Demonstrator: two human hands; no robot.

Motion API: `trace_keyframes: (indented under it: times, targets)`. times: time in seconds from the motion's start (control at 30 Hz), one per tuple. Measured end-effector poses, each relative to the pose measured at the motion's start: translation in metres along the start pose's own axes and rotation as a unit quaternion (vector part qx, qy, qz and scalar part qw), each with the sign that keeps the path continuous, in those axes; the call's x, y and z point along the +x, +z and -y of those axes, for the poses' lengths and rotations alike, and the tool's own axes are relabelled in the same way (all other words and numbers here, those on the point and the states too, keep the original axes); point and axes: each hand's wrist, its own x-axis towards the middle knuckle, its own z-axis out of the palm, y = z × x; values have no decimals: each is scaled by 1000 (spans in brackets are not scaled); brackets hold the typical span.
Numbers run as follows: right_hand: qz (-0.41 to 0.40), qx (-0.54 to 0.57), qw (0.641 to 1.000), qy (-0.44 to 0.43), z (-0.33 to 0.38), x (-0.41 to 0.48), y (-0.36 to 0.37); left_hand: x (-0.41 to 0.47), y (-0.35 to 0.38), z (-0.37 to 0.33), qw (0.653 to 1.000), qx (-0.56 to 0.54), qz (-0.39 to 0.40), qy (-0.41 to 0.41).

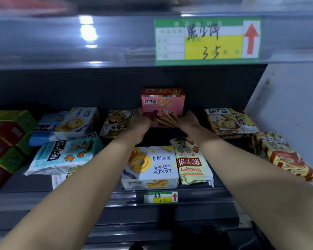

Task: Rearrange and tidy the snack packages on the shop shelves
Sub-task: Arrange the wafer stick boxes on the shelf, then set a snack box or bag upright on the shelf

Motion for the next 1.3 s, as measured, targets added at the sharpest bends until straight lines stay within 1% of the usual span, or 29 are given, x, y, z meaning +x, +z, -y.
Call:
trace_keyframes:
  times: [0.1, 0.2, 0.3, 0.43, 0.5, 0.6, 0.7, 0.83, 1.0, 1.1, 1.2, 1.3]
  targets:
    - [-29, 24, 999, -24, 2, -18, -3, -34, -5, -20, 1000, 22, 6, 6]
    - [-31, 41, 997, -57, 10, -48, -3, -69, -11, -37, 999, 15, 38, 21]
    - [-37, -13, 996, -75, 27, -87, -3, -99, -21, -46, 994, 59, 64, 65]
    - [-16, -68, 991, -116, 43, -137, -2, -131, -40, -52, 983, 127, 73, 113]
    - [-27, -58, 990, -128, 47, -160, -1, -147, -51, -55, 975, 153, 92, 133]
    - [-49, -11, 989, -142, 55, -194, 1, -173, -68, -61, 960, 191, 111, 174]
    - [-38, -23, 988, -149, 63, -225, 0, -201, -84, -69, 952, 208, 120, 191]
    - [-43, -50, 982, -178, 80, -260, -6, -238, -106, -83, 945, 219, 101, 221]
    - [-38, -32, 966, -255, 108, -306, -22, -295, -124, -117, 930, 233, 54, 278]
    - [-48, -14, 952, -301, 125, -330, -36, -325, -127, -139, 923, 212, 34, 319]
    - [-59, -2, 938, -342, 141, -348, -52, -344, -131, -163, 917, 200, -3, 345]
    - [-78, 12, 929, -363, 155, -355, -69, -349, -136, -185, 910, 199, -57, 360]
